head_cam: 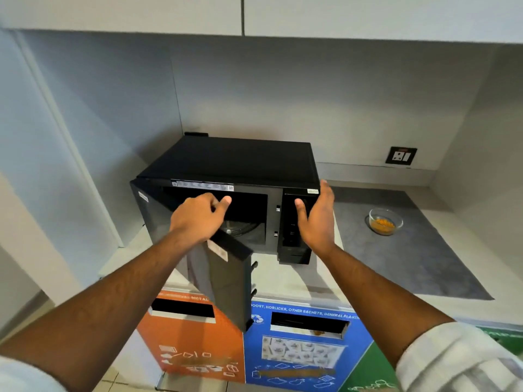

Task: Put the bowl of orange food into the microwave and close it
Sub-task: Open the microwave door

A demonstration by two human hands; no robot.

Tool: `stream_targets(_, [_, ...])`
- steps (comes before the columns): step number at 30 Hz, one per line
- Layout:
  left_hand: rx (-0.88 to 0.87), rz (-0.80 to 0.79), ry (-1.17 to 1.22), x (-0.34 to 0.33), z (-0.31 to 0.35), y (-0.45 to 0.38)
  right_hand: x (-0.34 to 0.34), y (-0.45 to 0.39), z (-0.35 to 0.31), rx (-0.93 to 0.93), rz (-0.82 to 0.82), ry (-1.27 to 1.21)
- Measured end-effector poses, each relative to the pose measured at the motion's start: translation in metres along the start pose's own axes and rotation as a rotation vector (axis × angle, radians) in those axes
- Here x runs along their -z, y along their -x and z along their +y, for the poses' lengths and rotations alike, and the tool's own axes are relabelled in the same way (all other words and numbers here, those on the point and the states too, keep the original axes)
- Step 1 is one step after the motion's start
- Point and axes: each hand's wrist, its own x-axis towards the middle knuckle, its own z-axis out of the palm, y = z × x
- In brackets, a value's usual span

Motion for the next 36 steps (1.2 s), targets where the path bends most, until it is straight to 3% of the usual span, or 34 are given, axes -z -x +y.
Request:
stream_targets(3, [0.066,-0.151,-0.034,0.015,-0.021,-0.004,0.002,-0.004,-0.013,0.079,-0.019,0.179])
stream_targets(8, [0.083,-0.224,-0.188,0.037,-0.055,-0.001,-0.003,-0.004,-0.026,0.187,-0.082,0.455])
stream_targets(17, [0.14,-0.317,-0.358,0.063,-0.101,0.019,-0.005,0.003,-0.026,0.193,-0.16,0.628])
stream_targets(36, [0.061,-0.193,-0.517,0.074,-0.164,0.034,-0.002,0.009,-0.026,0.2,-0.238,0.744])
